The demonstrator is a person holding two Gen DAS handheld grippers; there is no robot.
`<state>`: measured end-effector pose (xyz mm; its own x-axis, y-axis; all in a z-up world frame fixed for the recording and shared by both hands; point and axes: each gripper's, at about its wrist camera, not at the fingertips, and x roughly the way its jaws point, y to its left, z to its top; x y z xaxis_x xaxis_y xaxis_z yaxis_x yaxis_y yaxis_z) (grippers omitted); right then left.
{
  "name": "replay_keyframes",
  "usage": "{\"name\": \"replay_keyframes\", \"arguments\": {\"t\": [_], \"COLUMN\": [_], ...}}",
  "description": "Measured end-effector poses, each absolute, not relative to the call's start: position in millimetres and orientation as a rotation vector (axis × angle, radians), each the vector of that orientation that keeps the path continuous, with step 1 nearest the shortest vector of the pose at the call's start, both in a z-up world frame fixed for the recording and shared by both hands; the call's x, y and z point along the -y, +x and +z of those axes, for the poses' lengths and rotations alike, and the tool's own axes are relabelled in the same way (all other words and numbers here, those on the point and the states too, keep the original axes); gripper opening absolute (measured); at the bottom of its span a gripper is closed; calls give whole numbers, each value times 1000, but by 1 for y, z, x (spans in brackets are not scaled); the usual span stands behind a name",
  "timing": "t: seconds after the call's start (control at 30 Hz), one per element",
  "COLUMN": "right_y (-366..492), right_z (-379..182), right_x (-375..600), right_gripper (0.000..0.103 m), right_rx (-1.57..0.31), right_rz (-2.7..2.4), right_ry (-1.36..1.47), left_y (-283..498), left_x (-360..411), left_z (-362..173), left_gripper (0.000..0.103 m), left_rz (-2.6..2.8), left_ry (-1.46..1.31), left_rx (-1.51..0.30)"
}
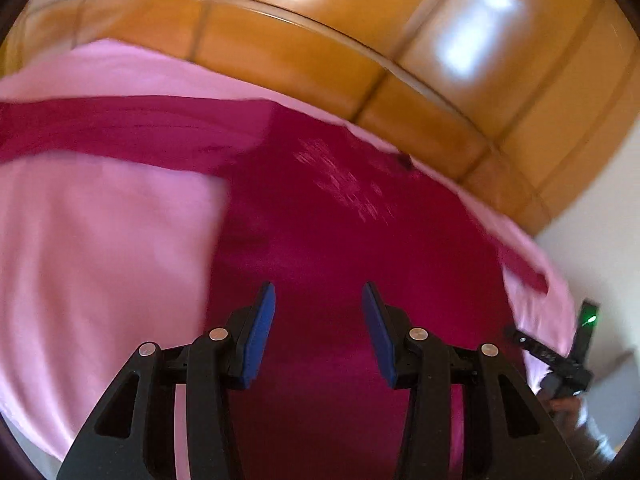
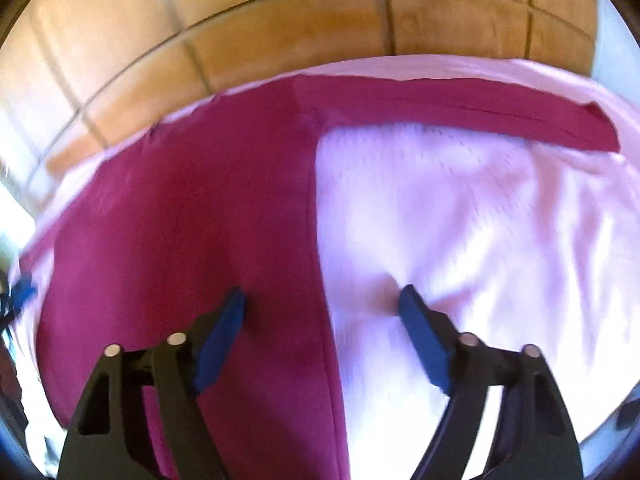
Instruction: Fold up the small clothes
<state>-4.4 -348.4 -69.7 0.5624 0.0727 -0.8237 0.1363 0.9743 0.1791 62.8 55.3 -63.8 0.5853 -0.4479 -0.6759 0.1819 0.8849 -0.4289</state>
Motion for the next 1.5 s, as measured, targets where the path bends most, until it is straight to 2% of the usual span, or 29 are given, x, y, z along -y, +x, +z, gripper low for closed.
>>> {"name": "replay_keyframes", "arguments": {"t": [0.07,0.1,0.13,0.27,0.3,0.33,0.37,0.4,0.43,0.47,0.53,0.67,0.87,1.03,1.1,1.13,1.17,1.27,1.5], "right_y": [-17,-23,-28,-36,-35,-34,-33,-33,-34,-30,-24,-8,22,54,62,68,72,86,134], "right_z": [-67,-66,-64,-70,-67,-64,-60,-58,-55,-54,-56,-70,-89,-91,-84,-83,-79,-57,-17], "right_x": [340,336,332,338,341,346,358,370,386,401,451,536,627,651,652,651,649,621,499], "right_gripper": [20,13,12,12,12,15,26,33,47,57,64,64,52,47,32,16,13,10,9], "right_rx": [-980,-984,-982,-996,-1002,-1001,-987,-966,-942,-922,-876,-820,-715,-718,-752,-765,-774,-767,-762], "right_rz": [-6,10,10,26,42,53,55,38,4,-44,-148,-331,-500,-560,-561,-551,-542,-489,-197], "right_ry": [219,200,171,153,156,178,228,270,313,358,507,698,931,924,862,843,819,680,496], "left_y": [56,54,64,55,52,50,50,48,48,50,53,57,59,62,63,63,63,64,67], "left_x": [-35,-26,-19,-18,-15,-13,-9,-5,-3,-1,3,7,13,14,14,14,14,14,13], "left_z": [-72,-77,-81,-97,-100,-99,-101,-102,-102,-102,-105,-108,-109,-109,-108,-108,-108,-106,-103], "left_gripper": [44,44,44,46,49,58,63,70,73,75,83,89,94,95,95,95,95,98,99], "left_rz": [-389,-371,-355,-292,-280,-278,-281,-281,-275,-270,-260,-241,-214,-204,-201,-200,-200,-209,-226], "left_ry": [-289,-243,-208,-132,-106,-86,-69,-52,-46,-44,-56,-71,-58,-67,-71,-74,-76,-81,-87], "left_rx": [-895,-905,-911,-926,-911,-902,-897,-892,-888,-885,-884,-877,-881,-895,-900,-902,-904,-912,-946]}}
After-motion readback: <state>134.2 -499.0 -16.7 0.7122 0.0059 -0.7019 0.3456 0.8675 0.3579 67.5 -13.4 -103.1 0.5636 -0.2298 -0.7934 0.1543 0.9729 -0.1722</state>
